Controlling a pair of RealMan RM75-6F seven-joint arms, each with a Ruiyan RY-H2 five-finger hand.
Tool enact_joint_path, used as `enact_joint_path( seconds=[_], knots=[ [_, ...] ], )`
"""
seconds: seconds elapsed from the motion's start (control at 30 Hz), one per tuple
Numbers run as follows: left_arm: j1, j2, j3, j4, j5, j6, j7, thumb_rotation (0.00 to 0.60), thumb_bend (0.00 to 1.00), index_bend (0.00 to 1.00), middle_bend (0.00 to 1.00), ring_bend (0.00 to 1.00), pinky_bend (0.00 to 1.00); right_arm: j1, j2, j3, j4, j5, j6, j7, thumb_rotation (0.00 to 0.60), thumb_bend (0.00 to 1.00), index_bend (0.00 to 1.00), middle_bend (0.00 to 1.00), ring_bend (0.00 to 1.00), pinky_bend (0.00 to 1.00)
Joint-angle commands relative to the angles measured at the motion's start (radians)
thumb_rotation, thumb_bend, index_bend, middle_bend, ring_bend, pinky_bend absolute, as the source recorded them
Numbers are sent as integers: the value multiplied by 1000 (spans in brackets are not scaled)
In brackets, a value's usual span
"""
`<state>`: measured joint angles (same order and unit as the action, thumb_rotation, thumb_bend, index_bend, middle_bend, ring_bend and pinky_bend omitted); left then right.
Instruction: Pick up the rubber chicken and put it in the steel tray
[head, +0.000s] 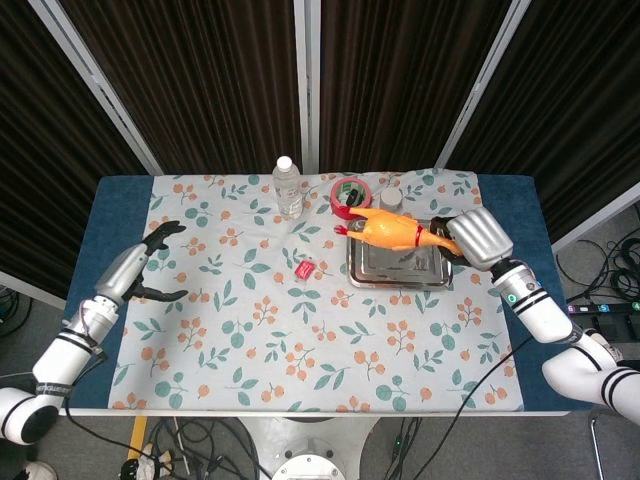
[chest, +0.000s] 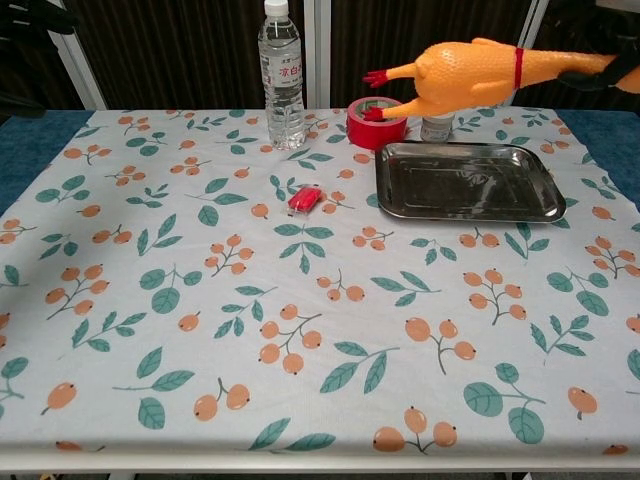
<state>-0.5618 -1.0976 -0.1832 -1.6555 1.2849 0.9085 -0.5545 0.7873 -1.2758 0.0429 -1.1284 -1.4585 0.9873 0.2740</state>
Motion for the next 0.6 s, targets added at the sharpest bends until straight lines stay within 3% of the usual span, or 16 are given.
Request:
enact_joint_path(
  seconds=[0.03,0.3,0.4,0.6],
  knots=[
    [-2,-2,-1,3,-18,-8,8,600,167,162,130,105,209,-29,-86,-28,146,-12,-42,139,600,376,984,778,752,1000],
    [-13,-4,-14,8,-80,-48,22,600,161,162,130,105,209,-44,-247,-47,400,-57,-50,447,600,335,983,778,740,950],
    [-15,-4,-16,8,-94,-56,33,600,161,162,130,105,209,-53,-298,-68,490,-82,-48,508,600,316,982,778,715,921],
    [-19,-12,-25,16,-112,-68,36,600,160,162,130,105,209,-63,-388,-96,638,-112,-60,579,600,193,894,742,592,741]
  ],
)
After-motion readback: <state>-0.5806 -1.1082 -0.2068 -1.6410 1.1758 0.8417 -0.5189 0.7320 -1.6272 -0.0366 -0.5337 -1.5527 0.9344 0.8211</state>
